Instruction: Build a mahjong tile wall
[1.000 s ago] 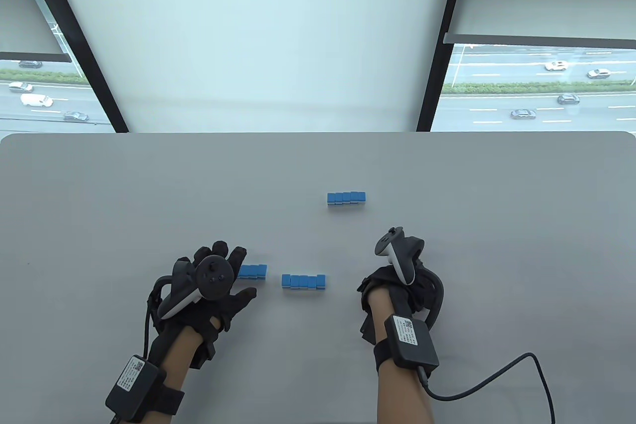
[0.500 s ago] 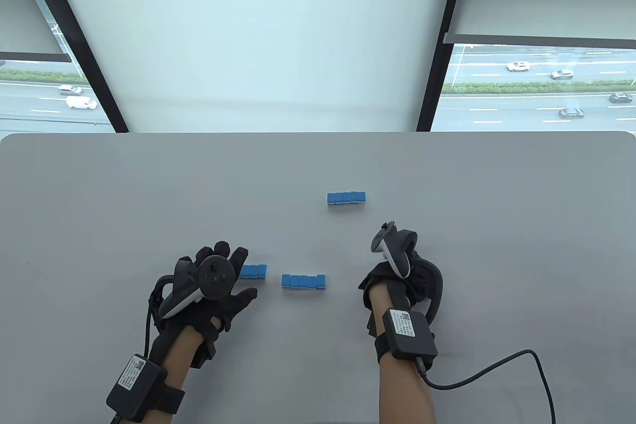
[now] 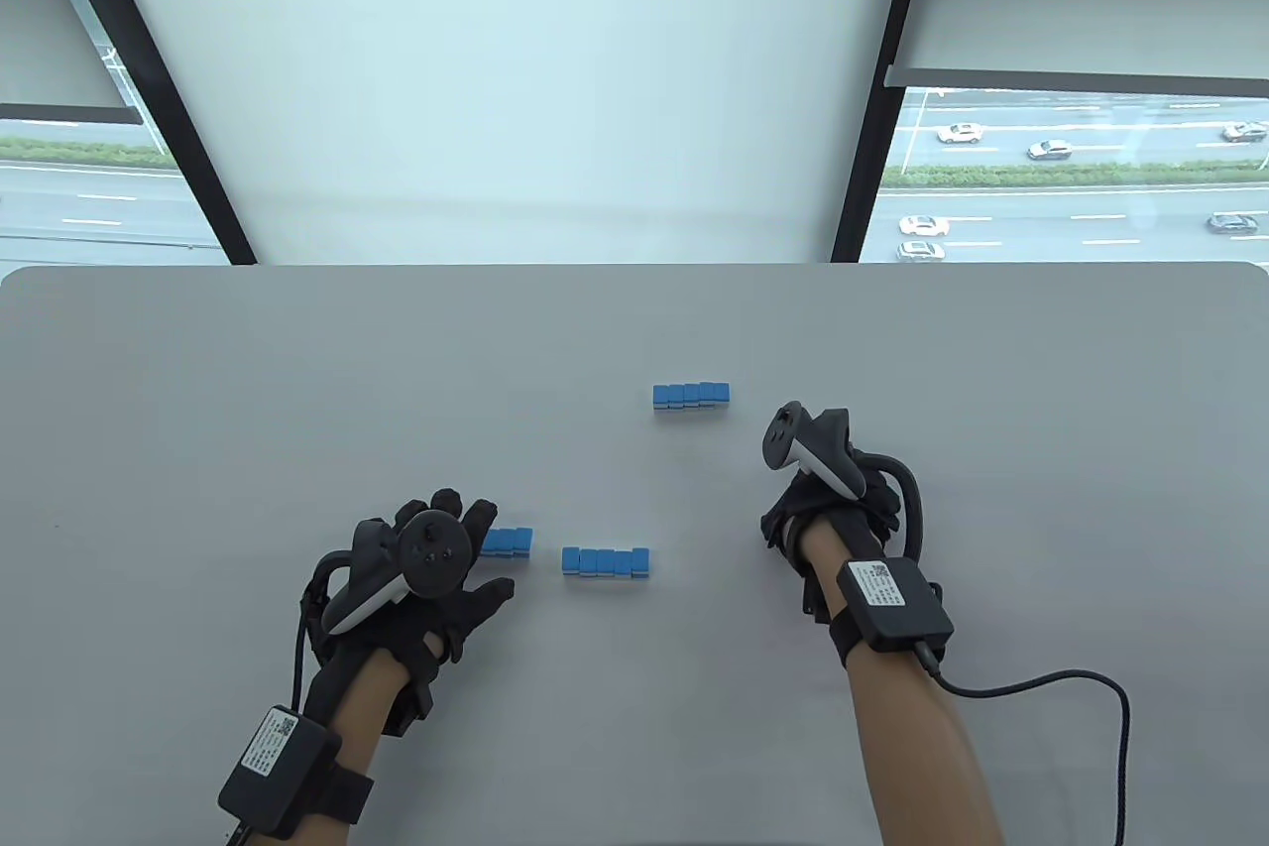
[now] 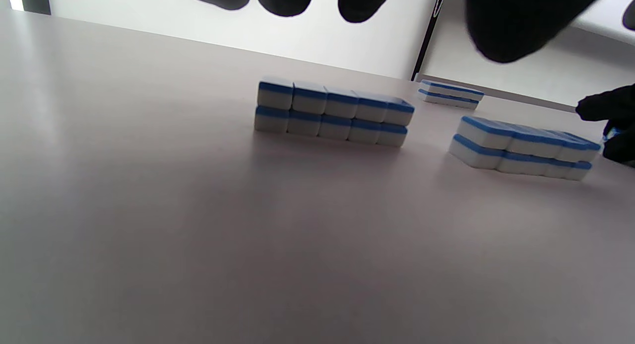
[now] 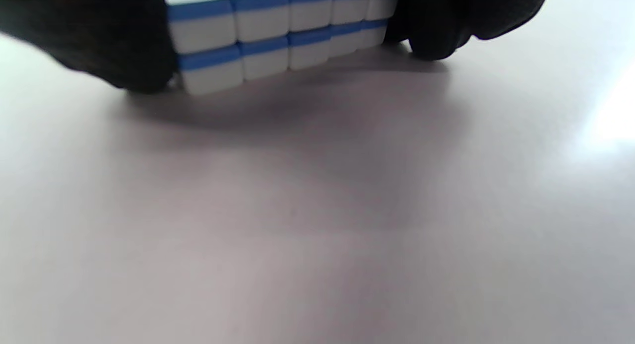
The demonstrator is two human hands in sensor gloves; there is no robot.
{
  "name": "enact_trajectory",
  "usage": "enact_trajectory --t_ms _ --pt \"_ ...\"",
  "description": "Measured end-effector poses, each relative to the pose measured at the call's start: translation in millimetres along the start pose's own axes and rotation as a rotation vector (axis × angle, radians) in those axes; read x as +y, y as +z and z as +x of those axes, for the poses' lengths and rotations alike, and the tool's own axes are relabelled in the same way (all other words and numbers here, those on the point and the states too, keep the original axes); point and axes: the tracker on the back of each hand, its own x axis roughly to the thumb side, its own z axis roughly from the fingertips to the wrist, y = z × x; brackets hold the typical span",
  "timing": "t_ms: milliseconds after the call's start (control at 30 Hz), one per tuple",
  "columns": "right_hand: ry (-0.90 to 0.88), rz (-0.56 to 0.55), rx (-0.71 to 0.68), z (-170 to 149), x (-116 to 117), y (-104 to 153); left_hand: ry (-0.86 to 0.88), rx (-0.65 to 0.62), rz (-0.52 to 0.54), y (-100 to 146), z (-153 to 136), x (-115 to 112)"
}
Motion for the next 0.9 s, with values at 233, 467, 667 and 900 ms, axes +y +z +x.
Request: enact_trajectory --t_ms 233,467,667,900 --pt "0.071 -0.028 -0.141 14.0 -15.8 -30.1 -0.002 0.047 -0.001 -1.6 -10.5 0.1" --pt "0.12 -0.035 -0.238 34.1 -26.4 -48.5 0.007 0.077 0.008 -3.0 -18.4 3.1" --pt "0.153 -0.028 -0.283 49.6 -30.8 -53.7 0.0 0.09 0.021 -2.6 -20.4 5.7" --pt "0.179 0.0 -0.318 68.1 -34.6 -55.3 0.008 0.107 0.035 -0.6 -26.7 9.4"
